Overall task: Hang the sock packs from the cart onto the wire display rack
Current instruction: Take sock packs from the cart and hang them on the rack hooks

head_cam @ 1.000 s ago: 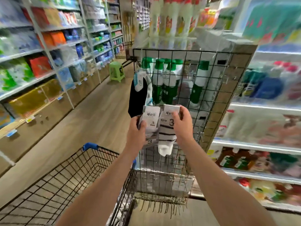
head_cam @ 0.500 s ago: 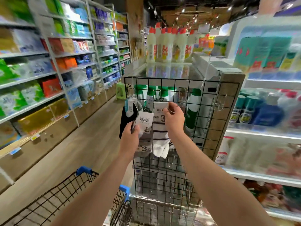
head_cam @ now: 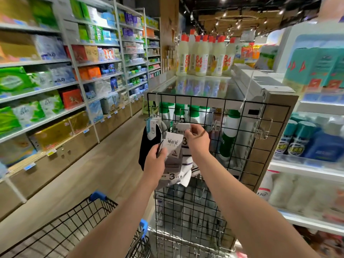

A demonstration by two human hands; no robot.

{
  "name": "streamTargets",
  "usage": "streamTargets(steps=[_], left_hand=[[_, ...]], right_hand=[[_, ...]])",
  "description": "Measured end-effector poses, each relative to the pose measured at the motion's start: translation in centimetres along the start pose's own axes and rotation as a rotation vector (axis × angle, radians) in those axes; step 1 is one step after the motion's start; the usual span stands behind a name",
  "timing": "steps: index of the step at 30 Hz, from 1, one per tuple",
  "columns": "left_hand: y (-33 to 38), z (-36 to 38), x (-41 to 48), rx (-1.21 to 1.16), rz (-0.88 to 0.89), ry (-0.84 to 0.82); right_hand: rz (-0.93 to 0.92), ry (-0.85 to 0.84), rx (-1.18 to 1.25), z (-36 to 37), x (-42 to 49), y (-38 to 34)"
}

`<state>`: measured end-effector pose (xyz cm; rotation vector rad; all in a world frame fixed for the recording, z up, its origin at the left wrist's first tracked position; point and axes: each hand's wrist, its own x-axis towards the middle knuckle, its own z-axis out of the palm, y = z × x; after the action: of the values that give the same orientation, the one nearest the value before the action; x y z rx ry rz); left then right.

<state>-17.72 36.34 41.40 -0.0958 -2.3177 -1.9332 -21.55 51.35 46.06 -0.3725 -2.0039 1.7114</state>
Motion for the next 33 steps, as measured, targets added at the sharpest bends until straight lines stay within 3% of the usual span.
streamTargets(steps=[4, 8, 14, 26, 33], left_hand=[[-0.5, 0.7, 0.2, 0.012, -0.007, 0.029], [-0.5, 1.3, -0.1, -0.004, 0.004, 0.013], [0.9, 2.9, -0.5, -0.006, 0.017, -0.005], [2.7, 3.1, 3.1, 0.066, 0.07, 0.133], [2.5, 4.1, 4.1, 0.116, 0.078, 0.178]], right_hand=[[0.045, -0.023, 0.049, -0.1, -0.4, 0.1], [-0.068, 0.048, 0.019, -1.0, -3.3, 1.1], [-0.045, -0.106, 0.093, -1.9, -6.4, 2.7], [-0.034, 0.0, -0.029, -0.2, -3.3, 0.3], [0.005, 0.063, 0.027, 0.6, -2.4, 0.3]])
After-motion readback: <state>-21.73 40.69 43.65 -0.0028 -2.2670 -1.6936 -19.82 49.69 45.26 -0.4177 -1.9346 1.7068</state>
